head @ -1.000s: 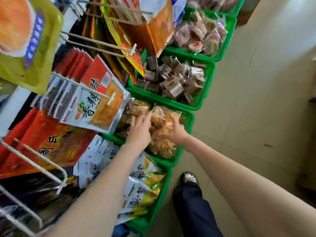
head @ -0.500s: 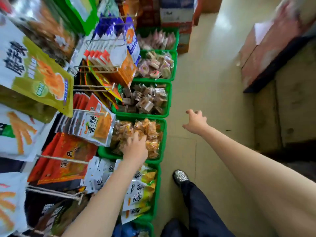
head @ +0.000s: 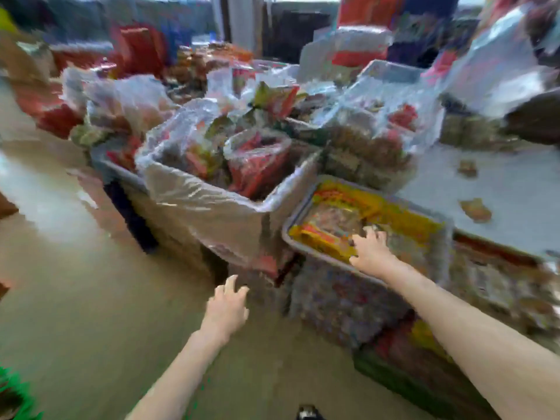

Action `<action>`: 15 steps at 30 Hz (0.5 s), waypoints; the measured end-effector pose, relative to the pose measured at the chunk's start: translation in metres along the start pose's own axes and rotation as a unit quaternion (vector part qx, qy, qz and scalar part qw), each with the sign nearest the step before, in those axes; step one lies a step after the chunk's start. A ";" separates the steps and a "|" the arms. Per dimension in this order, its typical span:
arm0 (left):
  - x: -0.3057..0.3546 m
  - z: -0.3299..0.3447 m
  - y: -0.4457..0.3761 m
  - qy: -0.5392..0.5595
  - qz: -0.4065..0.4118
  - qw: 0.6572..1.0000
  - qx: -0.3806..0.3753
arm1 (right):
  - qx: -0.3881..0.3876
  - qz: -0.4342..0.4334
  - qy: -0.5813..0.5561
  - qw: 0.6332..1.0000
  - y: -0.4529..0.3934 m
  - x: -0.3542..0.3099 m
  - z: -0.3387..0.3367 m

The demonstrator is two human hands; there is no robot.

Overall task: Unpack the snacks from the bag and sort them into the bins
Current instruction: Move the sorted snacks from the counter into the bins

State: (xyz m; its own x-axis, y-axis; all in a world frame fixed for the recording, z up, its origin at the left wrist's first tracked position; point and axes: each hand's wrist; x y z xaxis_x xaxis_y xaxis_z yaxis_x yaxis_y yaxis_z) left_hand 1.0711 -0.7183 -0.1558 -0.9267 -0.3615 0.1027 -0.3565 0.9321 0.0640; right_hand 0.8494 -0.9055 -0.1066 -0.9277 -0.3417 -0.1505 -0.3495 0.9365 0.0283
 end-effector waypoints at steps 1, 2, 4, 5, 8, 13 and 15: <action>0.042 -0.005 -0.009 0.020 0.040 0.999 0.019 | 0.011 0.042 0.005 0.999 0.011 0.051 -0.015; 0.084 -0.009 -0.015 0.042 0.075 0.996 0.033 | 0.014 0.080 0.006 0.997 0.023 0.098 -0.027; 0.169 -0.013 -0.023 0.060 0.136 0.988 0.047 | 0.010 0.139 0.002 0.990 0.050 0.185 -0.048; 0.210 -0.013 -0.025 0.056 0.163 0.984 0.051 | 0.004 0.162 0.000 0.987 0.064 0.225 -0.055; 0.337 -0.005 -0.026 0.075 0.225 0.967 0.087 | -0.006 0.184 0.018 0.983 0.100 0.338 -0.073; 0.540 0.023 -0.025 0.114 0.229 0.963 0.083 | 0.010 0.134 0.033 0.990 0.139 0.504 -0.103; 0.605 0.034 -0.017 0.099 0.223 0.969 0.036 | -0.019 0.145 0.027 0.989 0.161 0.557 -0.113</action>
State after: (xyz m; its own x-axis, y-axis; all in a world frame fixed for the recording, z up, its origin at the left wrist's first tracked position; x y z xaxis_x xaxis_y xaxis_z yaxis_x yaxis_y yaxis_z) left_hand 0.5123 -0.9517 -0.1282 -0.9521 0.0866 0.2933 0.0597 0.9932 -0.0996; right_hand 0.2609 -0.9536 -0.0743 -0.9948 -0.0644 -0.0783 -0.0722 0.9923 0.1003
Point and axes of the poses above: each hand's wrist, its own y-axis away from the middle knuckle, its own z-axis out of the palm, x = y × z, and after that the axes turned 14 degrees about x, right-handed
